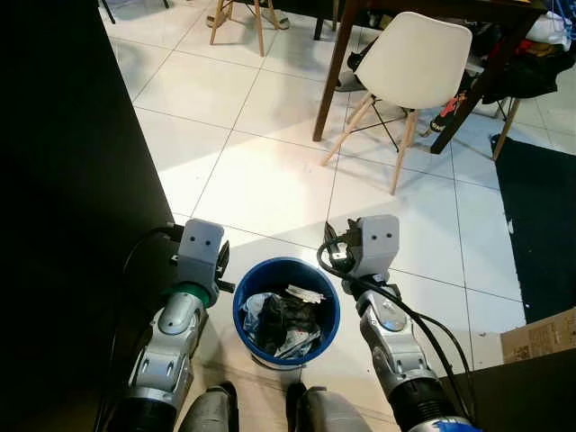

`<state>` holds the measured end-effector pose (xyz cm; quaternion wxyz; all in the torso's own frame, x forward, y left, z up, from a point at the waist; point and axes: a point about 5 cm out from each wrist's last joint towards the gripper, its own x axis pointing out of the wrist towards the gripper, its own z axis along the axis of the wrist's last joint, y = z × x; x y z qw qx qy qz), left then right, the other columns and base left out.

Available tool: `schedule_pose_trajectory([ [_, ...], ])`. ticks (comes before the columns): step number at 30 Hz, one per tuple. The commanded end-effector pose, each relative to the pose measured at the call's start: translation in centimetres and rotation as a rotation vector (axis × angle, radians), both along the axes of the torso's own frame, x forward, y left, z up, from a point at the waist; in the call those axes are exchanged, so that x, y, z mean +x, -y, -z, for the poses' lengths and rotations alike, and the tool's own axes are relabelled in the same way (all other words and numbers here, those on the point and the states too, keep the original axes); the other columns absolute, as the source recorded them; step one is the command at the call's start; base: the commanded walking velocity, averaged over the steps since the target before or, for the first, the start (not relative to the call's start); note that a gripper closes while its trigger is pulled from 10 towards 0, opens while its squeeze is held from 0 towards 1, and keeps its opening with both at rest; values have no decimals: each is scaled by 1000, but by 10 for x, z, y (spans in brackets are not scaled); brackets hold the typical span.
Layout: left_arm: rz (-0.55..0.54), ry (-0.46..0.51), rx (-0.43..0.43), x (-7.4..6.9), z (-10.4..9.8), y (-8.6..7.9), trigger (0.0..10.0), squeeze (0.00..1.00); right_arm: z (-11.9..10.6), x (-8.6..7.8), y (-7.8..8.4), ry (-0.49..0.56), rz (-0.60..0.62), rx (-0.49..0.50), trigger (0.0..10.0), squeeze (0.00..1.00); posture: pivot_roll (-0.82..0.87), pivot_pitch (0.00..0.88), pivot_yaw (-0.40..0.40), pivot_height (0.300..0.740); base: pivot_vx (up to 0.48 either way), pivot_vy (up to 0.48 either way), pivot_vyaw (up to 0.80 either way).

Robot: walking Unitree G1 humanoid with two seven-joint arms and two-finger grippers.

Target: Clean up the room

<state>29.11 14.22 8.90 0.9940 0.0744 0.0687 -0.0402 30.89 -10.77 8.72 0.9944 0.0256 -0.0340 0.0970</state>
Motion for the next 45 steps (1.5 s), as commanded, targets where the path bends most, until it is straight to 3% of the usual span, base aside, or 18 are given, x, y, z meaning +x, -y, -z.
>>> schedule_pose_trajectory([
  [1,-3,-30,-2,-2,8,1,10000,0,8,-4,3,-41,4,12,10000,0,-19,80,-11,740,0,0,-781],
  [45,-12,-31,3,0,10,-1,10000,0,9,-5,3,-55,2,11,10000,0,-17,83,-14,740,0,0,-784],
])
